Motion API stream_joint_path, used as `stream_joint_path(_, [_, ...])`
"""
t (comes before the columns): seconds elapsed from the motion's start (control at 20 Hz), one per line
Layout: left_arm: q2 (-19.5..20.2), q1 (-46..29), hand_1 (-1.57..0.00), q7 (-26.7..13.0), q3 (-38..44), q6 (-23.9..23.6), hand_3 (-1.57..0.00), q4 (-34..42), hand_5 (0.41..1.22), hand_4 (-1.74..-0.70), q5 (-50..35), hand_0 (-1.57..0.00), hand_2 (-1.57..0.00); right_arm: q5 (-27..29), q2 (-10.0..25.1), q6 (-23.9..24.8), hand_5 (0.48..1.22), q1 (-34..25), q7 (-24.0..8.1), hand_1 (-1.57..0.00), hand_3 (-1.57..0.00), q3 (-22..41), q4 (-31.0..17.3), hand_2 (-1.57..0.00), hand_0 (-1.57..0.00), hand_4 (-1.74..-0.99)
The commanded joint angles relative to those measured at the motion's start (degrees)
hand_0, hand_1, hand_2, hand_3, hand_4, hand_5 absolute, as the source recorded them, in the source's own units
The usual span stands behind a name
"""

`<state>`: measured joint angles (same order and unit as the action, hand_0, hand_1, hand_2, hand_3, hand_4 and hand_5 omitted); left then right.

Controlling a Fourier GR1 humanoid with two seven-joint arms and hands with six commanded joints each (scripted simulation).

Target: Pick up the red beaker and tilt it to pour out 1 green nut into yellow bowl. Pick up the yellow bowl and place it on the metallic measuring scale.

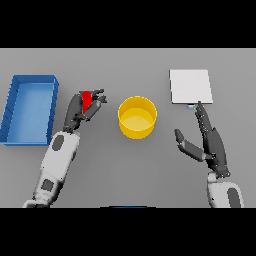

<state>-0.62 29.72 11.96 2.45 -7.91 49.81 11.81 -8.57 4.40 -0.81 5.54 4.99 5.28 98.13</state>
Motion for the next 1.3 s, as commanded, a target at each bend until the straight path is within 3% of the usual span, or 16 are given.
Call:
stream_joint_path(0.0, [-0.06, 0.11, -1.44, 0.15, 0.62, 0.65, -1.40, 0.78, 1.171, -1.58, -1.17, -1.43, -1.45, -0.32, -0.41, 0.20, 0.641, 0.32, 0.06, 0.00, 0.00, 0.49, 0.69, 0.00, 0.00, -1.251])
stream_joint_path(0.15, [0.03, 0.10, -1.50, 1.50, 2.54, 4.48, -1.48, 2.98, 1.150, -1.66, -6.07, -1.50, -1.51, -1.14, -0.36, 0.78, 0.644, 0.40, 0.04, 0.00, 0.00, 0.57, 0.74, 0.00, 0.00, -1.246])
stream_joint_path(0.25, [0.22, 0.75, -1.53, -0.05, 2.47, 5.14, -1.52, 5.80, 1.140, -1.69, -7.48, -1.53, -1.53, -1.75, -0.36, 0.99, 0.644, -0.06, -0.18, 0.00, 0.00, 0.77, 0.21, 0.00, 0.00, -1.236])
stream_joint_path(0.6, [3.35, 1.74, -1.56, -4.33, -0.74, 6.68, -1.55, 9.88, 1.133, -1.72, -4.07, -1.56, -1.56, -3.85, -0.07, 1.83, 0.659, 1.13, 3.49, 0.00, 0.00, 1.50, 0.72, 0.00, 0.00, -1.219])
stream_joint_path(0.75, [4.33, 3.08, -1.56, -5.29, -1.45, 7.05, -1.55, 9.29, 1.139, -1.72, -2.35, -1.56, -1.56, -3.81, 0.35, 1.81, 0.661, 0.82, 2.91, 0.00, 0.00, 1.06, 0.09, 0.00, 0.00, -1.219])
stream_joint_path(1.0, [9.31, 5.25, -1.57, -8.95, -8.07, 8.69, -1.56, 11.45, 1.120, -1.74, 6.97, -1.57, -1.57, -4.65, 0.08, 2.27, 0.658, 0.33, 0.76, 0.00, 0.00, 1.45, 0.25, 0.00, 0.00, -1.194])
stream_joint_path(1.2, [11.69, 9.54, -1.57, -14.52, -14.93, 12.20, -1.57, 11.78, 1.129, -1.74, 15.21, -1.57, -1.57, -4.53, 0.21, 1.62, 0.663, 0.46, 0.69, 0.00, 0.00, 1.75, 0.39, 0.00, 0.00, -1.178])
stream_joint_path(1.25, [12.04, 9.90, -1.57, -14.06, -16.71, 12.92, -1.57, 11.84, 1.134, -1.74, 17.00, -1.57, -1.57, -4.24, 0.64, 1.36, 0.667, 0.86, 1.08, 0.00, 0.00, 1.47, 0.78, 0.00, 0.00, -1.178])
